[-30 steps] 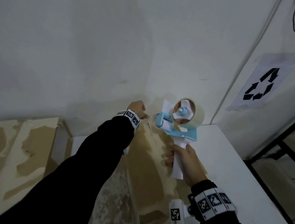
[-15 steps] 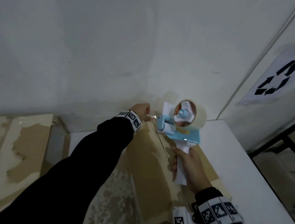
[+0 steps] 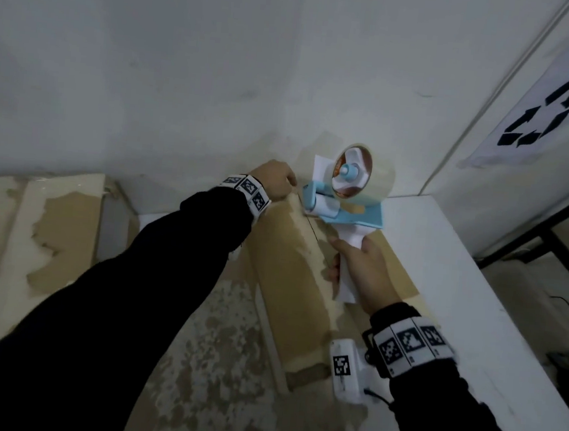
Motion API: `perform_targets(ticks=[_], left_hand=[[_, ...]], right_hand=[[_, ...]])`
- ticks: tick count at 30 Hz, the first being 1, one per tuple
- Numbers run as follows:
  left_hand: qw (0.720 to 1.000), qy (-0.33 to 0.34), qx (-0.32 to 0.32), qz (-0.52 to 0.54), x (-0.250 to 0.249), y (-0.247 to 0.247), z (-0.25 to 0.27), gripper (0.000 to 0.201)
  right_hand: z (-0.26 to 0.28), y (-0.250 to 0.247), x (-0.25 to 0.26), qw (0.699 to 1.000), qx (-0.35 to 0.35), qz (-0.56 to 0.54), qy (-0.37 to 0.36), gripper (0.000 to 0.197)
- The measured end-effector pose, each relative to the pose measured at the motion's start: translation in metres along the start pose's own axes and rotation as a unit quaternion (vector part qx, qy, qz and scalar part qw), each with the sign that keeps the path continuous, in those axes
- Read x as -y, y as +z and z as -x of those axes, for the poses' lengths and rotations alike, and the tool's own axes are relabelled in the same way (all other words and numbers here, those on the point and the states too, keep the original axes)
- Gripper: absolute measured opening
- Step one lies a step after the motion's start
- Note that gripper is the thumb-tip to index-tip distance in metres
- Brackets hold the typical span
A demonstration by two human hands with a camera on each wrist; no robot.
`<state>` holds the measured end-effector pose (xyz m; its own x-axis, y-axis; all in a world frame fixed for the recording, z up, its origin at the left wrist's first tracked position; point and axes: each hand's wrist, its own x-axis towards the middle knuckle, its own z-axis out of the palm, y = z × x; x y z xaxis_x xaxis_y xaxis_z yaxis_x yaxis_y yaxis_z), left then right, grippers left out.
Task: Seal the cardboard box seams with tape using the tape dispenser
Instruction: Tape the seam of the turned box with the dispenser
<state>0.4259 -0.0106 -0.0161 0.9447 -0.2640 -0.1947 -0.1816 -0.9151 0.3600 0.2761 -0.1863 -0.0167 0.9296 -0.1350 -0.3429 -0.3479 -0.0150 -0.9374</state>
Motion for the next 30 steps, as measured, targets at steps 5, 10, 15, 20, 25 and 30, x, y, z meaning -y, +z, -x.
perform_targets(ticks=[5,10,15,20,25,30], left_hand=[[0.998,0.042,0.051,0.010,0.000,0.021,0.010,0.043],[0.996,0.040,0.053,0.062,0.009,0.045,-0.006,0.066],[0.999,-0.015,0.044,-0.026,0.001,0.036,0.010,0.043],[0.998,-0.008,0.013,-0.068,-0.002,0.039,0.012,0.039],[0.997,0.005,0.004,-0.075,0.000,0.042,0.010,0.043],[0.997,0.007,0.001,-0.077,0.004,0.046,0.008,0.046]], right_hand=[[0.001,0.004,0.002,0.999,0.011,0.032,0.003,0.006],[-0.003,0.007,0.004,0.982,0.024,0.176,-0.067,0.011],[-0.003,0.002,0.002,0.975,0.021,0.209,-0.078,0.017],[0.003,-0.005,0.000,0.974,0.038,0.207,-0.081,0.017],[0.013,-0.021,-0.004,0.975,0.045,0.204,-0.075,0.024],[0.037,-0.046,-0.008,0.983,0.070,0.167,-0.037,0.021]])
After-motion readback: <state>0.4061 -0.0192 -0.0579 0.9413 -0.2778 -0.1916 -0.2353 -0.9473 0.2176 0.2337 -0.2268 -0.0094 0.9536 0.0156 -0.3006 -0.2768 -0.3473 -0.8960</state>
